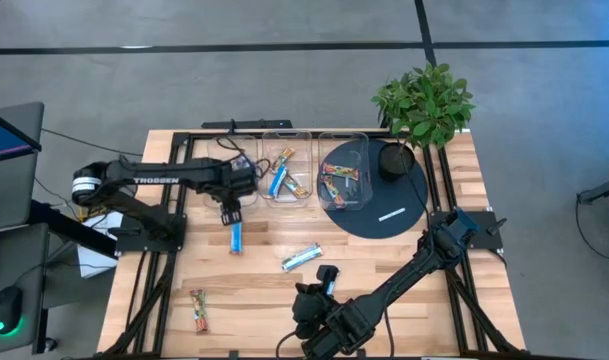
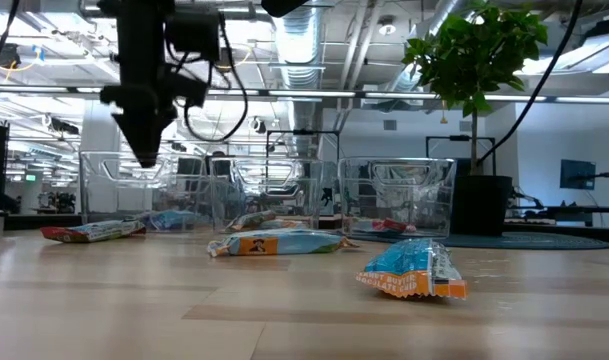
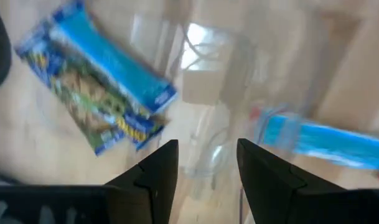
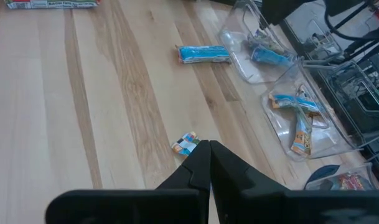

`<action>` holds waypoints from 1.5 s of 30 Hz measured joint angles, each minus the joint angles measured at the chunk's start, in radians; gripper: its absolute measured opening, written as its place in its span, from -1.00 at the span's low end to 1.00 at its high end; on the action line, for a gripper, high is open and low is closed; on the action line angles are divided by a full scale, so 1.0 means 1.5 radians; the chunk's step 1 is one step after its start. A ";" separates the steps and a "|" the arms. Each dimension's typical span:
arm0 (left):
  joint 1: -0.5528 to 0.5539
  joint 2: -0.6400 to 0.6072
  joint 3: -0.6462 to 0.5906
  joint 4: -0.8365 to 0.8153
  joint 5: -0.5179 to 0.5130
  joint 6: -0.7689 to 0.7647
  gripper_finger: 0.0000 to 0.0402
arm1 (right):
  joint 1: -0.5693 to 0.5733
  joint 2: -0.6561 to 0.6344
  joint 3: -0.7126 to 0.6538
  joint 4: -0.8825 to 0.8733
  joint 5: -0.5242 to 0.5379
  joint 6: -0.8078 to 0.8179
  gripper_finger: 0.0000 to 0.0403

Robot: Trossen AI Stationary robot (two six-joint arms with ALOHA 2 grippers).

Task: Pick and place Granola Bars by type
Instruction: Put the orange granola bar into the middle transparent bin

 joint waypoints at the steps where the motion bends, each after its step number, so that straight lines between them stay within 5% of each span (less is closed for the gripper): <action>1: -0.013 0.000 0.009 0.000 0.007 -0.001 -0.21 | -0.001 0.000 0.000 0.000 0.000 0.000 -1.00; 14: -0.177 0.000 0.156 0.019 0.017 -0.030 -0.21 | -0.009 0.000 0.000 0.001 0.000 0.000 -1.00; 26: -0.312 0.000 0.220 0.177 0.015 0.001 -0.21 | -0.008 0.000 0.000 0.001 0.000 0.000 -1.00; 45: -0.372 0.000 0.225 0.285 0.013 0.034 -0.21 | -0.008 0.000 0.000 0.000 0.000 0.000 -1.00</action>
